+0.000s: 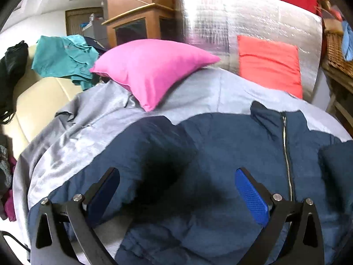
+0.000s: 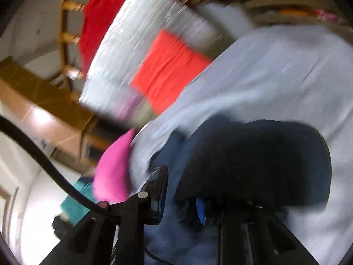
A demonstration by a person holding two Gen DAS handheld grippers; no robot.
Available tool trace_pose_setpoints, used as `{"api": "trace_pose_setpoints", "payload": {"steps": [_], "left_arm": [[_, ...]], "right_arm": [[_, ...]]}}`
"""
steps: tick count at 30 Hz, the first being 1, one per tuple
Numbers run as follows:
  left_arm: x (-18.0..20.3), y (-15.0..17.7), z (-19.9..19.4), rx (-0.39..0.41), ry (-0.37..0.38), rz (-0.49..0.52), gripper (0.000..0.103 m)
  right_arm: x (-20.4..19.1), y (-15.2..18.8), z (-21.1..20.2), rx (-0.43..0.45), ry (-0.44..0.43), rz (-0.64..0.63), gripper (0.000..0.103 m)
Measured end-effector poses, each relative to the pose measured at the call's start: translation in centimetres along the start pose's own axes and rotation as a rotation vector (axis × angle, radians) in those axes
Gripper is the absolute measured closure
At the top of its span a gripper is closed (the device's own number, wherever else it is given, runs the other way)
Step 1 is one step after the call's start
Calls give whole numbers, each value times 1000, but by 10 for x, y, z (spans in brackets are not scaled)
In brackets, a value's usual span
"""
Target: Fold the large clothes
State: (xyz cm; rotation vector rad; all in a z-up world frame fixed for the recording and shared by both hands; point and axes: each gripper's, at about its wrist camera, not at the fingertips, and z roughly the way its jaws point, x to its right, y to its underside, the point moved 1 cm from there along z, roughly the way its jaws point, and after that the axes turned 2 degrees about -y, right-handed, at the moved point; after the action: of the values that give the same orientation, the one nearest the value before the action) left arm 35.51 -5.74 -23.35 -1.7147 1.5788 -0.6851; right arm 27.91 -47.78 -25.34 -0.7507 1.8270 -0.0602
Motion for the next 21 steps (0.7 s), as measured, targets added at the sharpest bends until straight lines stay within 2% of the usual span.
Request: {"api": "trace_pose_setpoints", "payload": {"steps": [3, 5, 6, 7, 9, 12, 16, 19, 21], "left_arm": [[-7, 0, -6, -4, 26, -42, 0], [-10, 2, -8, -13, 32, -52, 0], [-11, 2, -8, -15, 31, -50, 0], [-11, 3, -9, -15, 29, -47, 0], [-12, 4, -10, -12, 30, -33, 0], [-10, 2, -12, 7, 22, -12, 0], [-8, 2, -7, -4, 23, -7, 0], [-1, 4, -4, -8, 21, 10, 0], [4, 4, -4, -3, 16, 30, 0]], "right_arm": [[-12, 40, 13, -57, -4, -8, 71], [-4, 66, 30, -156, 18, 38, 20], [8, 72, 35, -193, 39, 97, 18], [16, 74, 36, -193, 41, 134, 18], [42, 71, 21, -126, 12, 256, 18], [64, 49, -6, -16, -42, 339, 18], [90, 26, -25, 76, -95, 447, 13], [121, 15, -23, 113, -135, 582, 12], [137, 9, -21, 128, -114, 639, 14]]}}
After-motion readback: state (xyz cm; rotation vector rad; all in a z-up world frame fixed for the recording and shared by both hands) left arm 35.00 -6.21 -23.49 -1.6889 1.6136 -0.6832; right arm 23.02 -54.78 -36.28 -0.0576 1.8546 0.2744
